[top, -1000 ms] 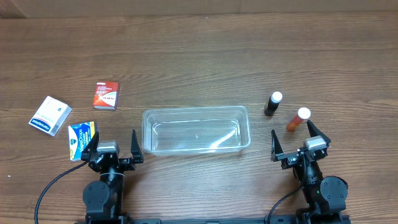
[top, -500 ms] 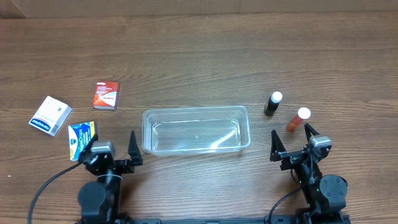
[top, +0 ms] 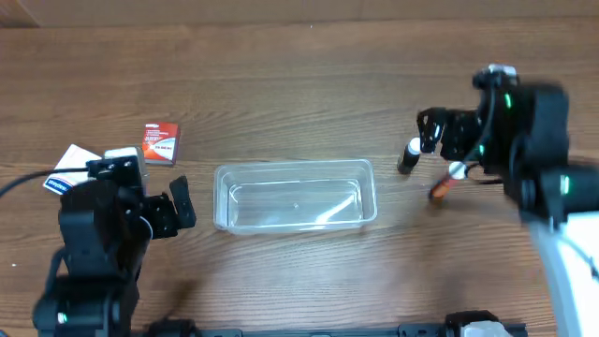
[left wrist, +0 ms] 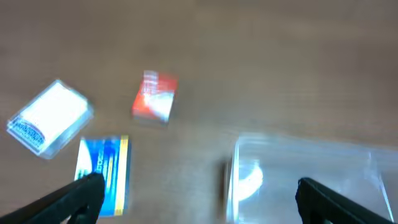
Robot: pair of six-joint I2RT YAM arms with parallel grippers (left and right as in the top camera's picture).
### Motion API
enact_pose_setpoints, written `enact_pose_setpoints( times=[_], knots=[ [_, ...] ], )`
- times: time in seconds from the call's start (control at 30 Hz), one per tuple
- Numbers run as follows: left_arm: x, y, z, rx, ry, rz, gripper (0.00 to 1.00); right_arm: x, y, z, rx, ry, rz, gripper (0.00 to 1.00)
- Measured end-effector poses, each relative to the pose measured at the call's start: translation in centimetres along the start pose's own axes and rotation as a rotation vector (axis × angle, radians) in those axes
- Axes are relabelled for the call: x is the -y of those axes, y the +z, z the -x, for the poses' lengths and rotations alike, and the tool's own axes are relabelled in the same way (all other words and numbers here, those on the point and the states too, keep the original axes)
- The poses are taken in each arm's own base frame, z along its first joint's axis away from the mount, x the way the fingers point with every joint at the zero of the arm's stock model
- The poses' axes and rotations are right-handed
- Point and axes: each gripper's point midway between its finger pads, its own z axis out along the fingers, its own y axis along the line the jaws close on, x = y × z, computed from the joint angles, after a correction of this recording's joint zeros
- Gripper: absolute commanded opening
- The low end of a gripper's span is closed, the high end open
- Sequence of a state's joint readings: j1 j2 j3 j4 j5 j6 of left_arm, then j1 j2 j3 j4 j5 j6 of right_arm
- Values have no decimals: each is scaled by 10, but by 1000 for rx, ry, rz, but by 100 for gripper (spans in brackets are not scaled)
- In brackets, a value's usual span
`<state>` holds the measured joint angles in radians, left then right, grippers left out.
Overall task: Pack container
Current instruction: 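Reach the right gripper to the dark bottle and grasp it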
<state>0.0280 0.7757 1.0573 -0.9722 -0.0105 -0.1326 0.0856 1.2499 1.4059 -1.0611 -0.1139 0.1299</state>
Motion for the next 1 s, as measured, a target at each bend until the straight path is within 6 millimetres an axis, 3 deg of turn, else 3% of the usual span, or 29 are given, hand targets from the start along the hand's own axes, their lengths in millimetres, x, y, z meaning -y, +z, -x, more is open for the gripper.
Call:
enact_pose_setpoints(
  times=[0.13, 0.2, 0.33, 0.53, 0.8, 1.0],
  knots=[
    [0, 8, -6, -158, 1, 17, 100, 3, 39, 19, -167, 22, -42, 100],
    [3, 15, -15, -220, -1, -1, 100, 8, 61, 6, -257, 35, -59, 100],
    [5, 16, -14, -221, -2, -12, 100, 16, 82, -16, -376, 66, -86, 100],
    [6, 16, -14, -221, -3, -16, 100, 34, 135, -67, -605, 107, -139, 96],
    [6, 16, -14, -219, -3, -16, 100, 43, 163, -94, -622, 116, -148, 93],
    [6, 16, -14, -219, -3, -16, 100, 53, 171, -84, -565, 100, -195, 80]
  ],
)
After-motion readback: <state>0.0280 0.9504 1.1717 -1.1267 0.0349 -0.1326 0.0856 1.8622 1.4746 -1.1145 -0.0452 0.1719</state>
